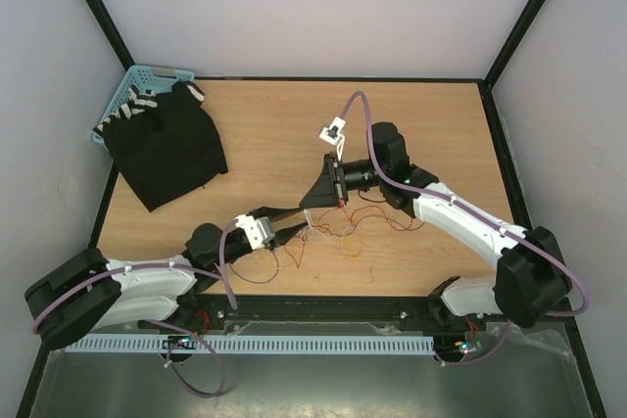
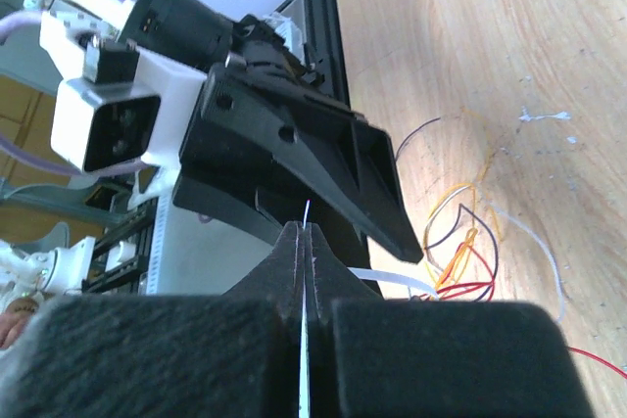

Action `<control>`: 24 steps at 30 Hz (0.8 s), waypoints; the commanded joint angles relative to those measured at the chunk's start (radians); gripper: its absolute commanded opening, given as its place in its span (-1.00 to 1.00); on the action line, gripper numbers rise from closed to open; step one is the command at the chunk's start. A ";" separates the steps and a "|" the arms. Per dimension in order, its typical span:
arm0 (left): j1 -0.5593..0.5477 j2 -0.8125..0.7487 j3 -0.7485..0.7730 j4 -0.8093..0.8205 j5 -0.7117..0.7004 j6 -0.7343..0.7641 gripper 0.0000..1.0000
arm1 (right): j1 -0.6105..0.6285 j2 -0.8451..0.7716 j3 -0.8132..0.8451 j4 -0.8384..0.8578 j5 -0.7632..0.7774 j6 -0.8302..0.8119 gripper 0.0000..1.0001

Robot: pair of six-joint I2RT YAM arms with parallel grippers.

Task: Zip-tie the wires
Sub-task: Tie the cable at the center of the board.

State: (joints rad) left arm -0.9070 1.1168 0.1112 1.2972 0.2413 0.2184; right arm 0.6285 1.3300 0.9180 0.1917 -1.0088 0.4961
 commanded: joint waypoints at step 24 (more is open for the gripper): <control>-0.013 -0.042 0.100 0.022 0.129 -0.003 -0.55 | 0.006 -0.081 -0.108 0.194 -0.059 0.151 -1.00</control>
State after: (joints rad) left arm -0.9115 1.0714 0.1749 1.2915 0.3412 0.2314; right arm 0.6289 1.2743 0.8196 0.3214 -1.0725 0.6254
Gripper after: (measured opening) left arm 0.277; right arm 0.009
